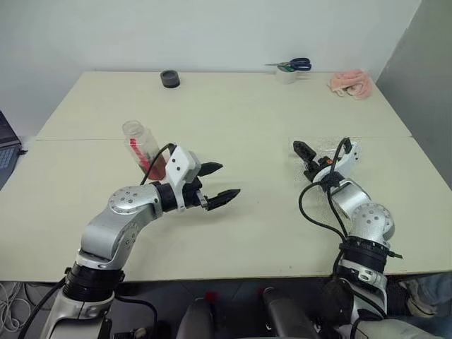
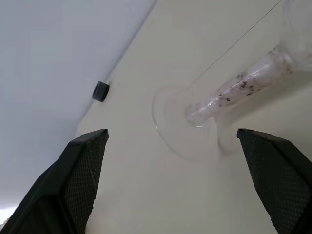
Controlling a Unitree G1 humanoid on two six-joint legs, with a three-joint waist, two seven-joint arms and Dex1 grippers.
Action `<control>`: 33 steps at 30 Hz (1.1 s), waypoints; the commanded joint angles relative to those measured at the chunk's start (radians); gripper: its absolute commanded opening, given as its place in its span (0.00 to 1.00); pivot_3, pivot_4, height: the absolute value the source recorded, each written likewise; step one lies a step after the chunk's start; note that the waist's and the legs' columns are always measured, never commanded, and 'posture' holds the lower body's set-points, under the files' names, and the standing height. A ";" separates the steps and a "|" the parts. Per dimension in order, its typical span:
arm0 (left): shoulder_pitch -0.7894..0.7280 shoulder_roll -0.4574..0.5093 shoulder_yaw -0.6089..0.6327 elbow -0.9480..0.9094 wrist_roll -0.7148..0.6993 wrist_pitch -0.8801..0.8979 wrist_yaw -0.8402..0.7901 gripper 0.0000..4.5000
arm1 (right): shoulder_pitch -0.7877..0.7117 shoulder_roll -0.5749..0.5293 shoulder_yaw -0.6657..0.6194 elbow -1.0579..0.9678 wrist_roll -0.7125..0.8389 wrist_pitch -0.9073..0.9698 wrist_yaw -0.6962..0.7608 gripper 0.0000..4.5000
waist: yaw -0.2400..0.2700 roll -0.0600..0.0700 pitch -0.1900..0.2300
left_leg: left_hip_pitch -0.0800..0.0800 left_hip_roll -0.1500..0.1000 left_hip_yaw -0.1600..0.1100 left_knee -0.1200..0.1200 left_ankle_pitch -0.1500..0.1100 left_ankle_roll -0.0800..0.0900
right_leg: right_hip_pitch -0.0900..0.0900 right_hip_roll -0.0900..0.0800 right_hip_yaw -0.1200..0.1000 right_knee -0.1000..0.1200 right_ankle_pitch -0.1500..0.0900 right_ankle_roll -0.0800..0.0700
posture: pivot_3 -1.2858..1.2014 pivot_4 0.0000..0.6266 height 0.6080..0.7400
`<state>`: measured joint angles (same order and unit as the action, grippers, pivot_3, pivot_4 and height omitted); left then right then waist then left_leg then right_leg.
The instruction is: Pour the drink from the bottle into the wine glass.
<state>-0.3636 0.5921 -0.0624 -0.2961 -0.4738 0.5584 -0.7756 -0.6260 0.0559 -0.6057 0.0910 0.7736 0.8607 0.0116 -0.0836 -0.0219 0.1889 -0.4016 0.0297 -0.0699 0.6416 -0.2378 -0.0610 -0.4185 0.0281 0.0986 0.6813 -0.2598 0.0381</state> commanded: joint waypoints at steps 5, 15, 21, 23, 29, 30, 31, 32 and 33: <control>-0.017 -0.025 -0.005 -0.022 0.025 -0.023 0.002 0.99 | -0.127 0.027 -0.075 0.235 0.073 -0.208 -0.066 1.00 | -0.001 0.000 0.000 | 0.000 0.000 0.000 0.000 0.000 0.000 | 0.000 0.000 0.000 0.000 0.000 0.000 | 0.52 0.24 1.00; -0.004 -0.023 0.018 -0.043 0.030 -0.011 0.023 0.99 | -0.202 0.013 -0.114 0.446 0.102 -0.434 -0.083 1.00 | -0.001 0.000 0.000 | 0.000 0.000 0.000 0.000 0.000 0.000 | 0.000 0.000 0.000 0.000 0.000 0.000 | 0.52 0.24 1.00; -0.010 -0.019 0.021 -0.044 0.029 -0.007 0.029 1.00 | -0.248 -0.023 -0.150 0.602 0.083 -0.624 -0.119 0.79 | 0.001 0.000 0.000 | 0.000 0.000 0.000 0.000 0.000 0.000 | 0.001 0.000 0.000 0.000 0.000 0.000 | 0.52 0.24 1.00; -0.011 -0.015 0.026 -0.045 0.026 -0.005 0.028 1.00 | -0.249 -0.037 -0.143 0.631 0.077 -0.649 -0.118 0.62 | 0.001 0.000 0.000 | 0.000 0.000 0.000 0.000 0.000 0.000 | 0.001 0.000 0.000 -0.001 0.000 0.000 | 0.52 0.24 1.00; 0.006 -0.009 0.033 -0.048 0.024 -0.001 0.027 1.00 | -0.216 -0.047 0.007 0.572 -0.005 -0.574 -0.077 0.14 | 0.002 0.001 0.000 | 0.002 0.000 -0.001 0.000 0.000 0.000 | 0.004 0.000 -0.001 -0.001 0.000 0.000 | 0.52 0.24 1.00; 0.008 -0.009 0.036 -0.047 0.024 0.000 0.030 1.00 | -0.198 -0.050 0.065 0.520 -0.035 -0.552 -0.050 0.08 | 0.002 0.001 0.000 | 0.002 0.000 -0.001 0.000 0.000 0.000 | 0.004 0.000 -0.001 -0.001 0.000 0.000 | 0.52 0.24 1.00; 0.010 -0.009 0.040 -0.046 0.023 0.001 0.033 1.00 | -0.177 -0.056 0.130 0.460 -0.071 -0.535 -0.018 0.06 | 0.002 0.001 0.000 | 0.002 0.000 -0.001 0.000 0.000 0.000 | 0.004 0.000 -0.001 -0.001 0.000 0.000 | 0.52 0.24 1.00; 0.015 -0.009 0.049 -0.048 0.017 0.004 0.034 1.00 | -0.145 -0.069 0.219 0.375 -0.131 -0.537 0.026 0.06 | 0.003 0.001 0.000 | 0.002 0.000 -0.002 0.000 0.000 0.000 | 0.004 0.000 -0.002 -0.002 0.000 0.001 | 0.52 0.24 1.00; 0.021 -0.008 0.058 -0.050 0.012 0.006 0.034 1.00 | -0.115 -0.083 0.299 0.295 -0.186 -0.546 0.066 0.06 | 0.002 0.001 0.000 | 0.001 0.000 -0.002 0.000 0.000 0.000 | 0.003 0.000 -0.001 -0.002 -0.001 0.000 | 0.52 0.24 1.00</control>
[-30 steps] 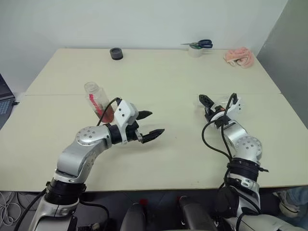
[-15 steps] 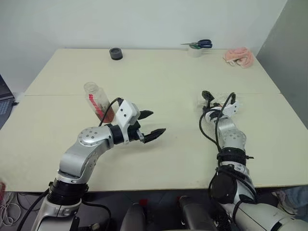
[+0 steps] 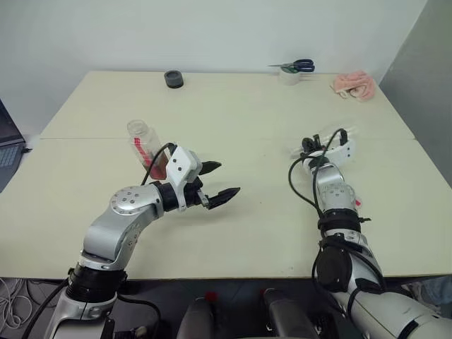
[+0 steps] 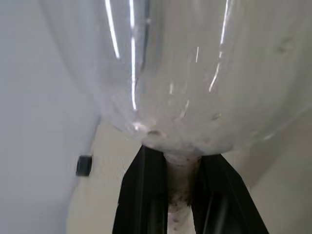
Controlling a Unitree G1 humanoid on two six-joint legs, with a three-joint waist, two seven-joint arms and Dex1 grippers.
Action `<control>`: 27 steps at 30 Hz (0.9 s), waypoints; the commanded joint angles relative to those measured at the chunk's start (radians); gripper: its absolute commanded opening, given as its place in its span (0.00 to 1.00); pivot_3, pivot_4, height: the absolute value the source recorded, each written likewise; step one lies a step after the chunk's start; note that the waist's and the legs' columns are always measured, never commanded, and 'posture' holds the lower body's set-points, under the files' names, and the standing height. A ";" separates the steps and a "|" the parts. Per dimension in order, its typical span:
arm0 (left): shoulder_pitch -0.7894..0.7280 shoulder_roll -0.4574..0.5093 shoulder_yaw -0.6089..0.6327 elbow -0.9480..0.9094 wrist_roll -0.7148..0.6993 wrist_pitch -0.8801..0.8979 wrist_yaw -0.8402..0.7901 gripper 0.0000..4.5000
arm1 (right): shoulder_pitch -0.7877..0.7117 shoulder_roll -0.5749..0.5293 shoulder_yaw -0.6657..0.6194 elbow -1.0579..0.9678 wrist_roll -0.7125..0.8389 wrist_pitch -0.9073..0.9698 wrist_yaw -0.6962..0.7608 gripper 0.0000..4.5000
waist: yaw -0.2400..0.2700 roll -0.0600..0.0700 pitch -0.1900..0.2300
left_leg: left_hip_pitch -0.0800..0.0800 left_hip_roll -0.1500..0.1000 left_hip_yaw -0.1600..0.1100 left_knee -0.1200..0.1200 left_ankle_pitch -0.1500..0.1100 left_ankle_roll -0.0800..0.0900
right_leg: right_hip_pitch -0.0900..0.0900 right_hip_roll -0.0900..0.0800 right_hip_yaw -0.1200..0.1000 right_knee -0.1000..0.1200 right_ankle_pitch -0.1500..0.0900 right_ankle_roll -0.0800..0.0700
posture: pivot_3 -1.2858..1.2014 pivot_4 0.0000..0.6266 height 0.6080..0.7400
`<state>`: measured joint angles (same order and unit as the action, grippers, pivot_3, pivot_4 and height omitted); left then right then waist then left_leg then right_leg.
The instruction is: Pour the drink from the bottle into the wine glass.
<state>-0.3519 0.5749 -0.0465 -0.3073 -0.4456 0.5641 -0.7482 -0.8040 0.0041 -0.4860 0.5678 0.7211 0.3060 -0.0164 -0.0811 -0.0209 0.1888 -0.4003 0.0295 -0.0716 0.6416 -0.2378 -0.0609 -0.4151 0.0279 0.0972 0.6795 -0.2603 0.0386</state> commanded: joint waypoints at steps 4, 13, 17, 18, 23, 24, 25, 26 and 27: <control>0.042 0.010 0.097 -0.041 -0.053 0.004 0.001 1.00 | 0.177 -0.127 0.480 -0.412 -0.409 -0.128 0.229 0.06 | -0.004 0.001 0.001 | -0.003 0.000 0.002 -0.001 0.000 0.000 | -0.006 0.000 0.002 0.001 0.000 0.000 | 0.52 0.24 1.00; 0.092 0.029 0.155 -0.048 -0.108 0.024 -0.013 1.00 | 0.307 -0.173 0.702 -0.292 -0.692 -0.521 0.344 0.06 | 0.001 0.000 0.000 | -0.001 0.000 0.002 -0.001 0.000 0.000 | -0.004 0.000 0.002 0.001 0.000 0.000 | 0.52 0.24 1.00; 0.094 0.027 0.150 -0.048 -0.104 0.022 -0.003 1.00 | 0.287 -0.123 0.718 -0.105 -0.735 -0.645 0.339 0.06 | 0.000 0.000 0.000 | -0.001 0.000 0.002 0.000 0.000 0.000 | -0.004 -0.001 0.002 0.001 0.000 0.000 | 0.52 0.24 1.00; 0.096 0.027 0.152 -0.050 -0.104 0.023 0.001 1.00 | 0.281 -0.106 0.712 -0.072 -0.733 -0.651 0.340 0.06 | -0.001 0.000 0.000 | -0.001 0.000 0.002 0.000 0.000 0.000 | -0.004 -0.001 0.002 0.001 0.000 0.000 | 0.52 0.24 1.00; 0.109 0.037 0.171 -0.062 -0.108 0.029 0.011 1.00 | 0.265 -0.062 0.692 -0.005 -0.687 -0.669 0.417 0.06 | -0.007 0.000 0.000 | 0.001 0.001 0.002 -0.001 0.000 0.000 | -0.003 0.000 0.002 0.002 0.001 -0.001 | 0.52 0.24 1.00; 0.113 0.039 0.174 -0.064 -0.107 0.030 0.013 1.00 | 0.264 -0.060 0.691 0.000 -0.686 -0.669 0.430 0.06 | -0.007 0.000 0.000 | 0.001 0.001 0.002 -0.001 0.000 0.000 | -0.003 0.000 0.002 0.002 0.001 -0.001 | 0.52 0.24 1.00; 0.115 0.040 0.177 -0.065 -0.107 0.031 0.015 1.00 | 0.263 -0.058 0.688 0.005 -0.687 -0.665 0.437 0.06 | -0.007 0.000 0.000 | 0.001 0.001 0.002 -0.001 0.000 0.000 | -0.003 0.000 0.002 0.002 0.001 -0.001 | 0.52 0.24 1.00; 0.116 0.040 0.178 -0.066 -0.107 0.032 0.018 1.00 | 0.261 -0.057 0.682 0.010 -0.688 -0.655 0.437 0.06 | -0.007 0.000 0.000 | 0.001 0.001 0.002 -0.001 0.000 0.000 | -0.003 0.000 0.002 0.002 0.001 -0.001 | 0.52 0.24 1.00; 0.117 0.040 0.179 -0.066 -0.107 0.032 0.020 1.00 | 0.258 -0.058 0.678 0.017 -0.694 -0.643 0.434 0.06 | -0.007 0.000 0.000 | 0.001 0.001 0.002 -0.001 0.000 0.000 | -0.003 0.000 0.002 0.002 0.001 -0.001 | 0.52 0.24 1.00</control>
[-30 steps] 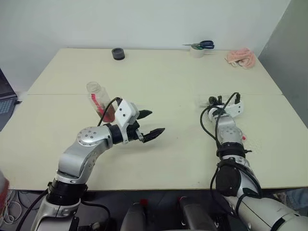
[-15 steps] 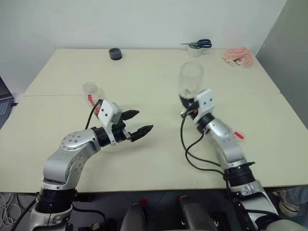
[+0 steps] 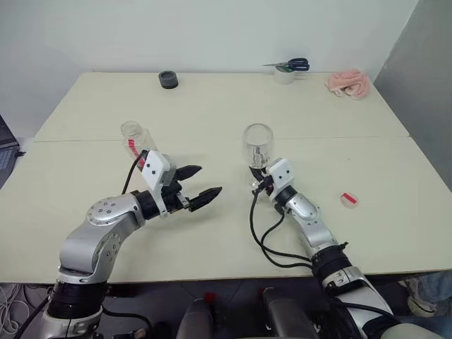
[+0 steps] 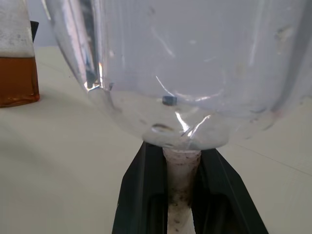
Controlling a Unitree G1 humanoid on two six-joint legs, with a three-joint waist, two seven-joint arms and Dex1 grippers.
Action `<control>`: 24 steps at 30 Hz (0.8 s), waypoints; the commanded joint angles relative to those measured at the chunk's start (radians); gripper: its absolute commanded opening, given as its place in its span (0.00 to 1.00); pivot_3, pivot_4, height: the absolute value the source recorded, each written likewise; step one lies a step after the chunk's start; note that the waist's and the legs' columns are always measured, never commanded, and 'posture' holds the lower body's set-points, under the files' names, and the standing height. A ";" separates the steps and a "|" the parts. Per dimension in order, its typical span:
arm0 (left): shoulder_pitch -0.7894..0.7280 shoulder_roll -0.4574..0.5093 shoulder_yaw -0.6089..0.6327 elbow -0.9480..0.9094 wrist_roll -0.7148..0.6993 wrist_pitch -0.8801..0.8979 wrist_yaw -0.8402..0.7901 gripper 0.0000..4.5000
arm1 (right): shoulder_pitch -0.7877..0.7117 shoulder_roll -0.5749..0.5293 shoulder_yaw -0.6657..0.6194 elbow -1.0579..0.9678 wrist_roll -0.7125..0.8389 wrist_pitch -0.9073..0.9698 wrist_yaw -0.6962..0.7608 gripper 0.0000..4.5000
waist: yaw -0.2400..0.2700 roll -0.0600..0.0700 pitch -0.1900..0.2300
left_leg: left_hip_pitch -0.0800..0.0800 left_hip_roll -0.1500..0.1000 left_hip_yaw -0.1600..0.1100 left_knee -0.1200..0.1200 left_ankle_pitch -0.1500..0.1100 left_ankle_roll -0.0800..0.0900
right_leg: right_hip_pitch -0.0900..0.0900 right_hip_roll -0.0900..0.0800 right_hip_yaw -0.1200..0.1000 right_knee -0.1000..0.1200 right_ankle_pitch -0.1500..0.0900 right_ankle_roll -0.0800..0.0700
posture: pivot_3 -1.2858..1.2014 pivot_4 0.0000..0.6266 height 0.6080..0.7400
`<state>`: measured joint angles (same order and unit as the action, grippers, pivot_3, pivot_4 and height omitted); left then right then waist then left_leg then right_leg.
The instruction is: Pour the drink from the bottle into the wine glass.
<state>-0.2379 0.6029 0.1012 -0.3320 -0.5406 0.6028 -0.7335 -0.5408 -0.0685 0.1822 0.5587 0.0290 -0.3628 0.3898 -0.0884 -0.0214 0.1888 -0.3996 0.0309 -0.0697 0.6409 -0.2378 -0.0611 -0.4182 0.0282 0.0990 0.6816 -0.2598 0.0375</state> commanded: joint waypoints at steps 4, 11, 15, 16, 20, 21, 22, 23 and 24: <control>0.004 0.011 0.032 -0.039 -0.009 -0.008 0.007 1.00 | -0.013 0.016 -0.009 0.041 0.004 0.064 0.035 0.26 | 0.002 0.000 0.000 | 0.001 0.000 0.000 0.000 0.000 0.000 | 0.001 0.000 0.000 0.000 0.000 0.000 | 0.52 0.24 1.00; -0.002 -0.014 0.059 0.017 0.003 -0.052 0.024 1.00 | 0.013 -0.035 0.017 -0.066 -0.044 0.085 0.065 0.82 | 0.005 0.000 0.000 | 0.000 -0.001 0.000 0.000 0.000 0.000 | 0.001 0.000 0.000 -0.001 0.000 0.000 | 0.52 0.24 1.00; 0.041 -0.058 0.135 0.052 -0.010 -0.098 0.064 1.00 | 0.083 -0.134 0.038 -0.286 -0.084 0.225 0.113 0.99 | 0.008 0.000 0.000 | -0.001 -0.001 0.000 0.001 0.000 0.000 | 0.000 -0.002 0.000 -0.001 0.000 0.000 | 0.52 0.24 1.00; 0.069 -0.066 0.150 0.061 0.000 -0.117 0.072 1.00 | 0.108 -0.179 0.038 -0.361 -0.082 0.286 0.148 0.99 | 0.008 0.000 0.000 | -0.001 -0.001 -0.001 0.001 0.000 0.000 | 0.000 -0.002 -0.001 -0.001 0.000 0.000 | 0.52 0.24 1.00; 0.156 -0.104 0.202 0.077 0.025 -0.189 0.118 1.00 | 0.175 -0.341 0.003 -0.597 -0.028 0.501 0.278 0.99 | 0.011 0.000 0.000 | -0.001 -0.002 0.000 0.001 0.000 0.000 | 0.001 -0.004 0.000 -0.001 -0.001 0.001 | 0.52 0.24 1.00; 0.179 -0.114 0.216 0.077 0.032 -0.211 0.131 1.00 | 0.182 -0.392 -0.022 -0.651 0.001 0.558 0.315 0.99 | 0.012 0.000 0.000 | -0.001 -0.002 0.000 0.001 0.000 0.000 | 0.001 -0.004 0.000 -0.001 -0.001 0.001 | 0.52 0.24 1.00; 0.199 -0.138 0.245 0.083 0.036 -0.242 0.162 1.00 | 0.180 -0.456 -0.065 -0.707 0.046 0.626 0.362 0.99 | 0.012 0.000 0.000 | -0.001 -0.002 0.000 0.002 0.000 0.000 | 0.001 -0.004 -0.001 -0.001 -0.001 0.001 | 0.52 0.24 1.00; 0.213 -0.161 0.274 0.093 0.030 -0.263 0.188 1.00 | 0.174 -0.513 -0.105 -0.753 0.091 0.688 0.406 0.99 | 0.014 0.000 0.000 | -0.001 -0.002 0.000 0.002 0.000 0.000 | 0.001 -0.004 -0.001 -0.001 -0.001 0.001 | 0.52 0.24 1.00; 0.220 -0.178 0.291 0.101 0.027 -0.278 0.205 1.00 | 0.169 -0.550 -0.128 -0.780 0.122 0.731 0.431 0.99 | 0.016 0.000 0.000 | -0.001 -0.003 0.000 0.002 0.000 0.000 | 0.002 -0.004 -0.001 -0.001 -0.001 0.001 | 0.52 0.24 1.00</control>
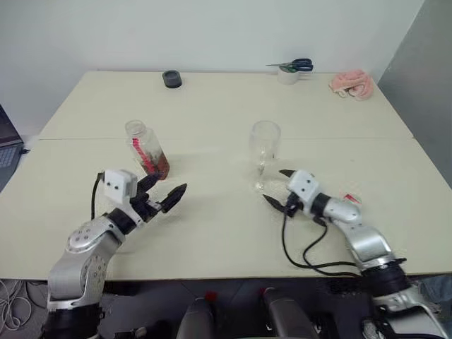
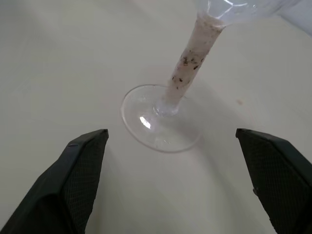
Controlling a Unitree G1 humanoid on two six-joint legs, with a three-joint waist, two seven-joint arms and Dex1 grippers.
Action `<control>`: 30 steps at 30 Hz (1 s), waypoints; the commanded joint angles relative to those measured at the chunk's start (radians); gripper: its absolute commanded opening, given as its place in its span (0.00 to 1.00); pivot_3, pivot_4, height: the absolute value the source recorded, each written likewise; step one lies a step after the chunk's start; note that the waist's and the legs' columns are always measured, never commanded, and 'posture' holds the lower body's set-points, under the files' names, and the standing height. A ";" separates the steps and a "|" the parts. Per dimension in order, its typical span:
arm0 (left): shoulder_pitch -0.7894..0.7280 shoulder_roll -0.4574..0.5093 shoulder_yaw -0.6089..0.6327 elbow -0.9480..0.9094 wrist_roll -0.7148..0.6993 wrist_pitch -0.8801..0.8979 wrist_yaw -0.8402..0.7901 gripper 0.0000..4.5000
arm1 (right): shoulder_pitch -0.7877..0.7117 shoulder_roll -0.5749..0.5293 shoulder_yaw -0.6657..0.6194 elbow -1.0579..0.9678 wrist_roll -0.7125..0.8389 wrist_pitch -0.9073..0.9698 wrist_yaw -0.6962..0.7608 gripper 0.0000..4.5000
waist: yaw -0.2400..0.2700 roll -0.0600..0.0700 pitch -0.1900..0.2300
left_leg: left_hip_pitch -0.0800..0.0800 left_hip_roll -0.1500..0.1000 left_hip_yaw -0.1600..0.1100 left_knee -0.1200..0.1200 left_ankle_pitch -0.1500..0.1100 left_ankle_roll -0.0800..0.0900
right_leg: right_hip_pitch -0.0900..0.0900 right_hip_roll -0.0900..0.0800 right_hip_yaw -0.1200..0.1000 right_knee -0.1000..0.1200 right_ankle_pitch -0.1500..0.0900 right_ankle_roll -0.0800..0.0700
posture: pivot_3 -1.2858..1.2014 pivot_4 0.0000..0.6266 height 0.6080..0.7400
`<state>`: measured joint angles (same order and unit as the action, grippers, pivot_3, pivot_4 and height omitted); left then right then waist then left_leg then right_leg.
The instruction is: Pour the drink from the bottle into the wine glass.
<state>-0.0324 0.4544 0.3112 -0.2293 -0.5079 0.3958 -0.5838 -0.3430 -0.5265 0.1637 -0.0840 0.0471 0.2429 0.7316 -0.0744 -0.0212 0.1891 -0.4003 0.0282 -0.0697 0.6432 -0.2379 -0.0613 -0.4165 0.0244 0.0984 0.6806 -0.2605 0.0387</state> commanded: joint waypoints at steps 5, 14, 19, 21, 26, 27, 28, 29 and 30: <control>-0.005 -0.006 0.134 0.063 0.017 -0.124 0.081 1.00 | -0.304 -0.271 -0.189 -0.233 0.314 0.381 0.250 0.99 | -0.004 0.001 0.001 | 0.002 0.000 0.001 0.000 0.000 0.000 | 0.001 0.001 0.000 0.000 0.000 0.000 | 0.52 0.24 1.00; -0.190 0.076 0.101 0.145 0.050 -0.105 0.104 1.00 | -0.600 -0.214 -0.047 -0.176 0.327 0.460 0.288 0.99 | 0.002 -0.004 -0.001 | 0.000 0.000 -0.001 -0.001 0.000 0.000 | 0.001 0.000 -0.002 -0.002 -0.001 -0.001 | 0.52 0.24 1.00; -0.255 0.089 0.044 0.167 0.057 -0.084 0.067 1.00 | -0.628 -0.166 -0.002 -0.162 0.329 0.468 0.288 0.99 | 0.014 -0.004 -0.001 | -0.001 -0.001 -0.001 0.000 0.000 0.000 | 0.001 -0.002 -0.003 -0.002 0.000 -0.001 | 0.52 0.24 1.00; -0.268 0.086 0.037 0.168 0.052 -0.079 0.063 1.00 | -0.634 -0.156 0.014 -0.156 0.316 0.450 0.290 0.99 | 0.015 -0.004 -0.001 | 0.000 -0.001 -0.001 0.000 0.000 0.000 | 0.001 -0.001 -0.003 -0.002 0.000 -0.001 | 0.52 0.24 1.00; -0.292 0.093 0.020 0.180 0.064 -0.063 0.067 1.00 | -0.638 -0.139 0.026 -0.152 0.311 0.435 0.293 0.99 | 0.015 -0.004 -0.001 | 0.000 0.000 -0.001 0.000 0.000 0.000 | 0.000 -0.001 -0.003 -0.001 0.000 -0.001 | 0.52 0.24 1.00; -0.298 0.094 0.017 0.186 0.073 -0.064 0.073 1.00 | -0.638 -0.137 0.026 -0.153 0.311 0.435 0.293 0.99 | 0.016 -0.004 -0.001 | -0.001 0.000 -0.001 0.000 0.000 0.000 | 0.000 0.000 -0.003 -0.001 0.000 -0.001 | 0.52 0.24 1.00; -0.303 0.095 0.014 0.194 0.081 -0.065 0.079 1.00 | -0.638 -0.134 0.026 -0.154 0.312 0.436 0.292 0.99 | 0.017 -0.004 -0.001 | -0.001 0.000 -0.001 0.000 0.000 0.000 | 0.000 0.000 -0.003 0.000 0.000 -0.001 | 0.52 0.24 1.00; -0.309 0.094 0.012 0.205 0.090 -0.071 0.084 1.00 | -0.639 -0.131 0.025 -0.156 0.315 0.438 0.291 0.99 | 0.017 -0.004 -0.001 | -0.001 0.000 -0.001 0.000 0.000 0.000 | 0.000 -0.001 -0.003 -0.001 0.000 -0.001 | 0.52 0.24 1.00; -0.315 0.093 0.010 0.215 0.098 -0.078 0.088 1.00 | -0.639 -0.127 0.024 -0.158 0.318 0.440 0.291 0.99 | 0.017 -0.004 -0.001 | -0.001 0.000 -0.001 0.000 0.000 0.000 | 0.000 -0.001 -0.003 -0.001 0.000 -0.001 | 0.52 0.24 1.00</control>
<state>-0.3305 0.5292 0.3163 -0.0135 -0.4249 0.3385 -0.5065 -0.9573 -0.6548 0.2024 -0.2203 0.3630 0.6946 1.0221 -0.0575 -0.0254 0.1882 -0.4008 0.0282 -0.0710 0.6436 -0.2382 -0.0614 -0.4161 0.0239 0.0956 0.6801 -0.2605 0.0374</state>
